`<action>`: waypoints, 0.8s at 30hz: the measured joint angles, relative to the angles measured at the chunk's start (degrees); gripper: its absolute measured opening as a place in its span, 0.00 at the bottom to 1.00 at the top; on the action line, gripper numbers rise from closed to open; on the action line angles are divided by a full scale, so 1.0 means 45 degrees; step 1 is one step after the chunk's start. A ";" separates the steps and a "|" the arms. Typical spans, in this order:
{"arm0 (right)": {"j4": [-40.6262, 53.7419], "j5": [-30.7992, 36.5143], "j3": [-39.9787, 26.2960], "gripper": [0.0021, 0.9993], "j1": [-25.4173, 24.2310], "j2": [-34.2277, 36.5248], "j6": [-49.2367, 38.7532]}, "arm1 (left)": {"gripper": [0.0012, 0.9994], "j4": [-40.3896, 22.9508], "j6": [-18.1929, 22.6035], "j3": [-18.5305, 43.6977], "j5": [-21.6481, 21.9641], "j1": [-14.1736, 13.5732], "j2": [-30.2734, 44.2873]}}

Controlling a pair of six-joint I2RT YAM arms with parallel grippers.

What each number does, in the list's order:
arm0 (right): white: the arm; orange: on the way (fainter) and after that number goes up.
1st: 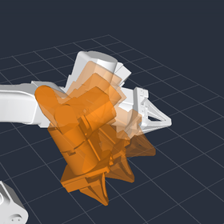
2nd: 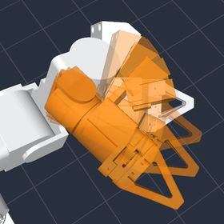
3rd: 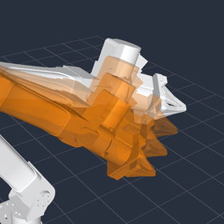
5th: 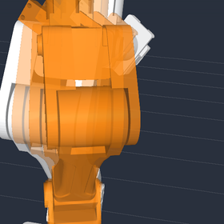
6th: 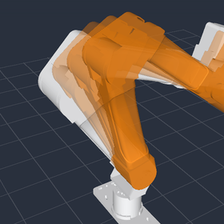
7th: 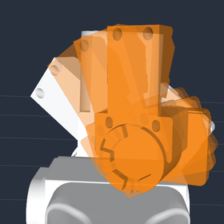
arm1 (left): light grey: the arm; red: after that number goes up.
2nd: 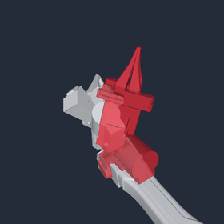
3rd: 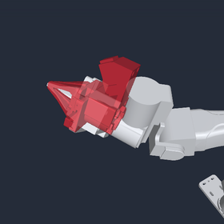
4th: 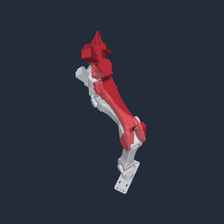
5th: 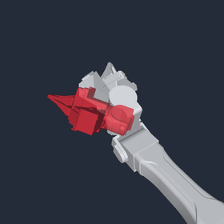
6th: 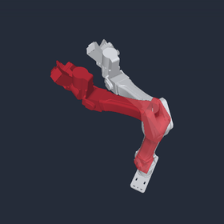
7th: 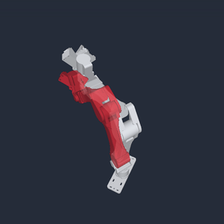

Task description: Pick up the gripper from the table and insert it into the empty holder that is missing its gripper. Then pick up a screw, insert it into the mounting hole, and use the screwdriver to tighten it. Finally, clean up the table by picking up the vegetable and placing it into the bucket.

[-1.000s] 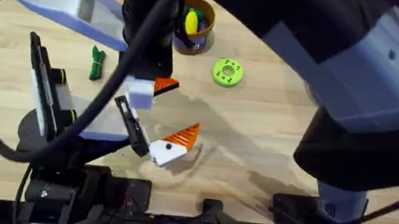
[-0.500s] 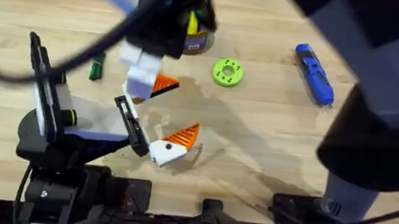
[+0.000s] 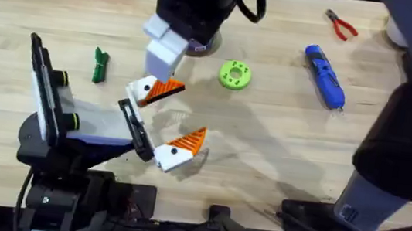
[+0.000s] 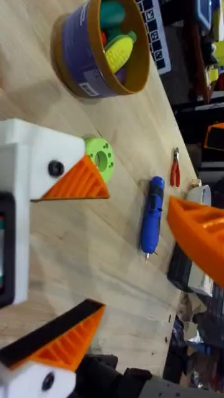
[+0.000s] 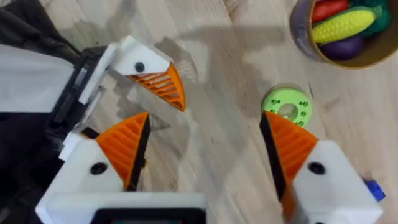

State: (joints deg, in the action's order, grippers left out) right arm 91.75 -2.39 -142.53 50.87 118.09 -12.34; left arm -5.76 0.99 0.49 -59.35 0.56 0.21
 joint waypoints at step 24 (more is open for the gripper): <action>-0.4547 0.0892 1.1265 0.99 -0.1563 -0.7693 0.3844 | 0.99 0.0000 0.0000 0.0000 -0.0003 0.0000 0.0000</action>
State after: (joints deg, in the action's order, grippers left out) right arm 71.29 1.62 -91.83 43.84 83.47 4.96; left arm -5.76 0.99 0.49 -59.37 0.56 0.21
